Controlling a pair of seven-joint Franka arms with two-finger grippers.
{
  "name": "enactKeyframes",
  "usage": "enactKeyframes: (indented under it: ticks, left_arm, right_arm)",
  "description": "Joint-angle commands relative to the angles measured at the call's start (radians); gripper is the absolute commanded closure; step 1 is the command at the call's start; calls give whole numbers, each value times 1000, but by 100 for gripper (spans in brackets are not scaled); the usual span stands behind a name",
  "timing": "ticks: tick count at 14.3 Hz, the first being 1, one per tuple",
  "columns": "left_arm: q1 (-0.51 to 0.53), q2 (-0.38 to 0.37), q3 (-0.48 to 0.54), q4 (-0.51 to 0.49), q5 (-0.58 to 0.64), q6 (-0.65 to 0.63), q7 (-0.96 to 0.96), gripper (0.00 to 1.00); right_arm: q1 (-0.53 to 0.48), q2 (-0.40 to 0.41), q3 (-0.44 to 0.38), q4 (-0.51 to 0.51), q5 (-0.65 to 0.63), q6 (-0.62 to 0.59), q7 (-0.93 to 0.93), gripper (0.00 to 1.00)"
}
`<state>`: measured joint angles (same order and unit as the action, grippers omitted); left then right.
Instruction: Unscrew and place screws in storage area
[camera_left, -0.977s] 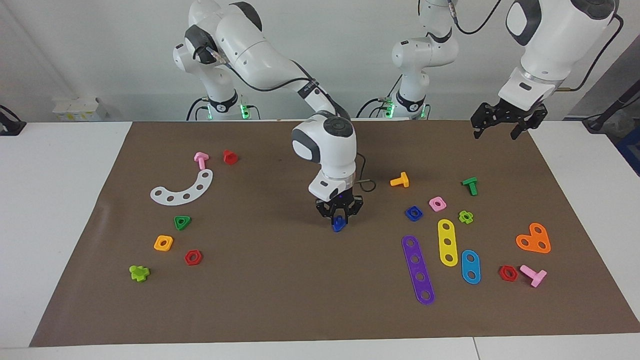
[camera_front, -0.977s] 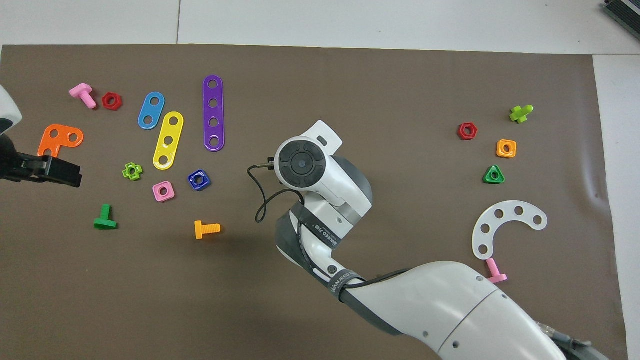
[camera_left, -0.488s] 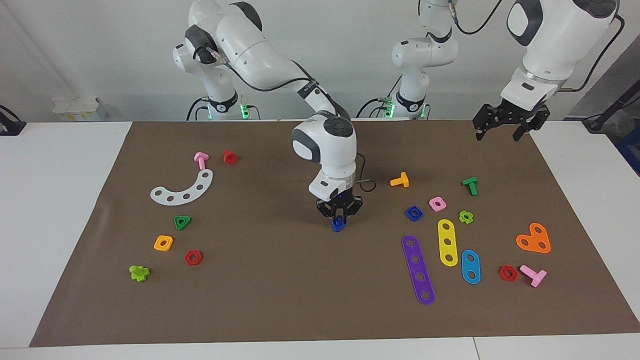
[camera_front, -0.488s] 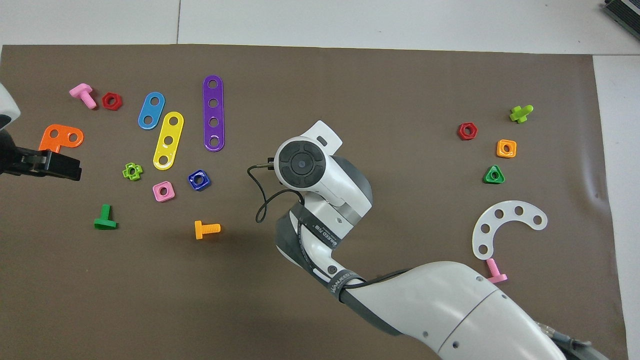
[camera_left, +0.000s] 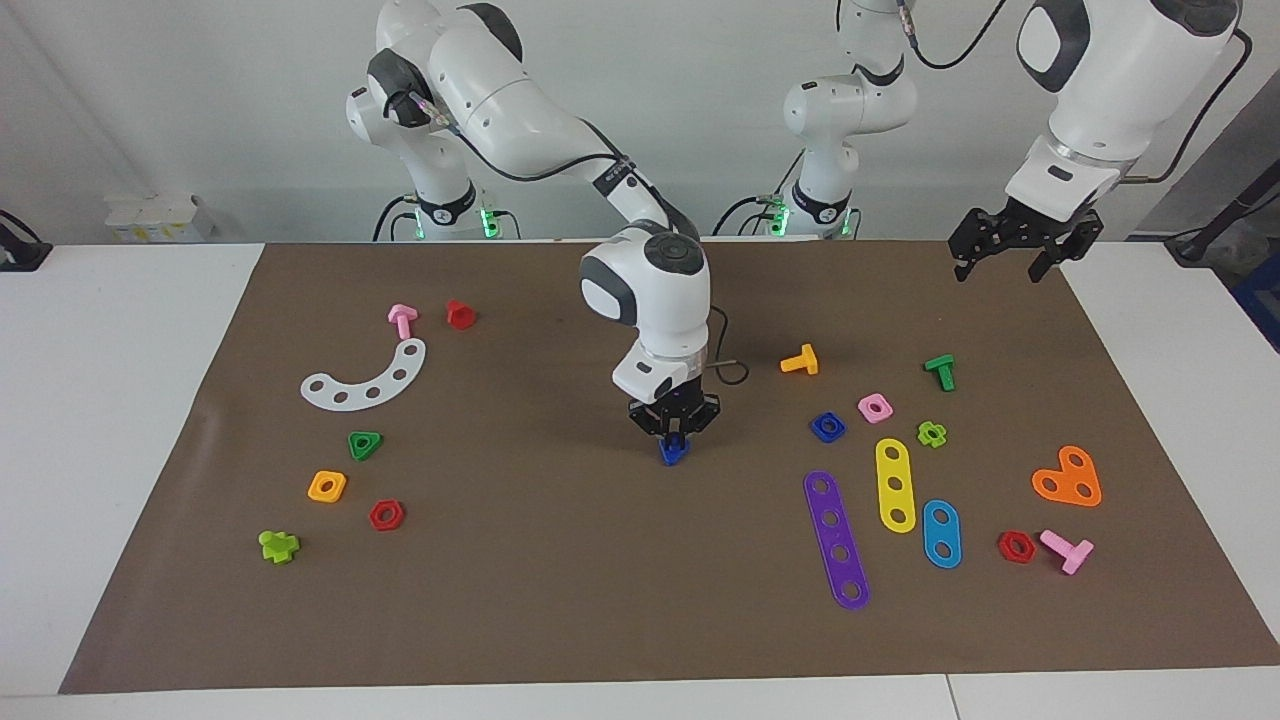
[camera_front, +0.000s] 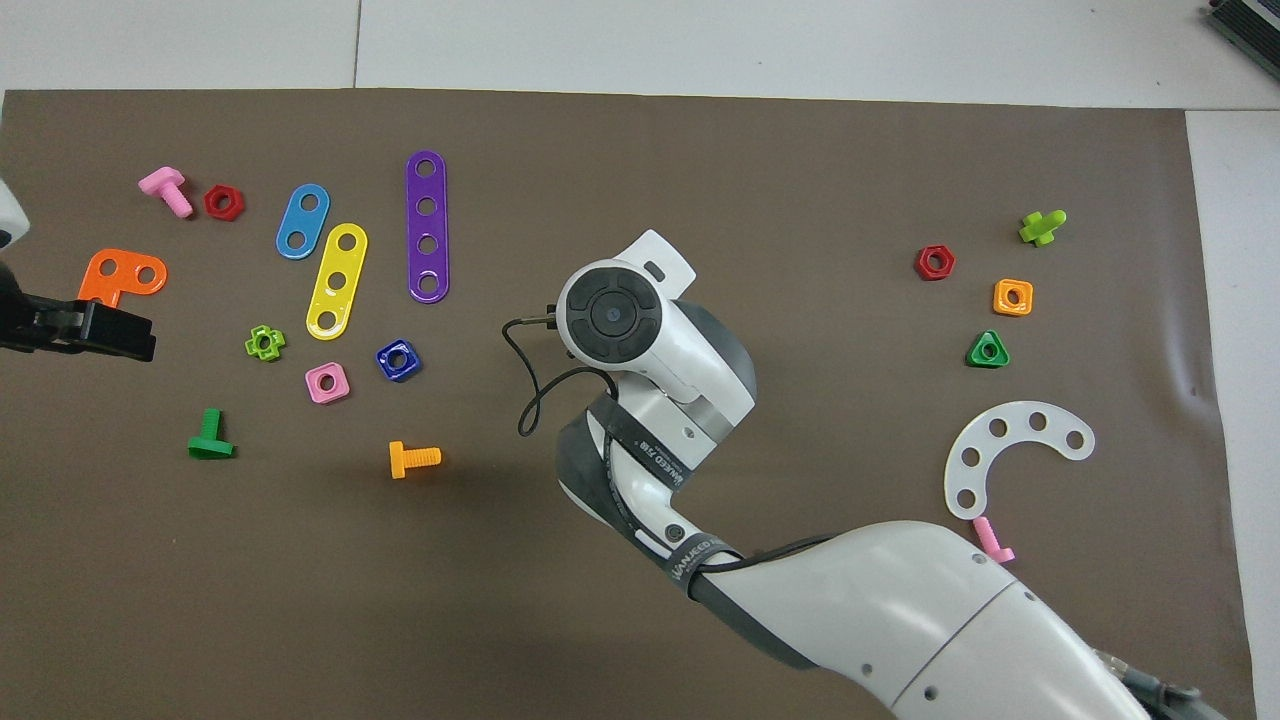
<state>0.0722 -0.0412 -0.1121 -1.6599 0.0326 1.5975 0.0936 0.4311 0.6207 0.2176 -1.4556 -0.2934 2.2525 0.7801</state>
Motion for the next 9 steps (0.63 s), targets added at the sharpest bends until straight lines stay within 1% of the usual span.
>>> enactKeyframes:
  ticks: [1,3,4,5,7,9]
  left_arm:
    - [5,-20,2,-27,-16,13,-6,0]
    - [5,-22,0,-26,-16,13,-6,0]
    - [5,-22,2,-27,-16,13,-6,0]
    - [5,-22,2,-26,-16,13,-6,0]
    - [5,-22,2,-26,-16,13,-6,0]
    - [5,-22,2,-26,-16,13,-6,0]
  right_arm:
    - [-150,-190,14,-147,-4,-44,-155,100]
    - [-265,-290,14,-265,-3,-39,-292,100]
    - [-313,-318,14,-304,-3,-37,-345,100]
    - [-354,-337,16,-336,-1,-37,-396,100]
    - [-422,-349,14,-383,34,-10,-452,100]
    - [-489,-374,14,-464,55,56,-520,100]
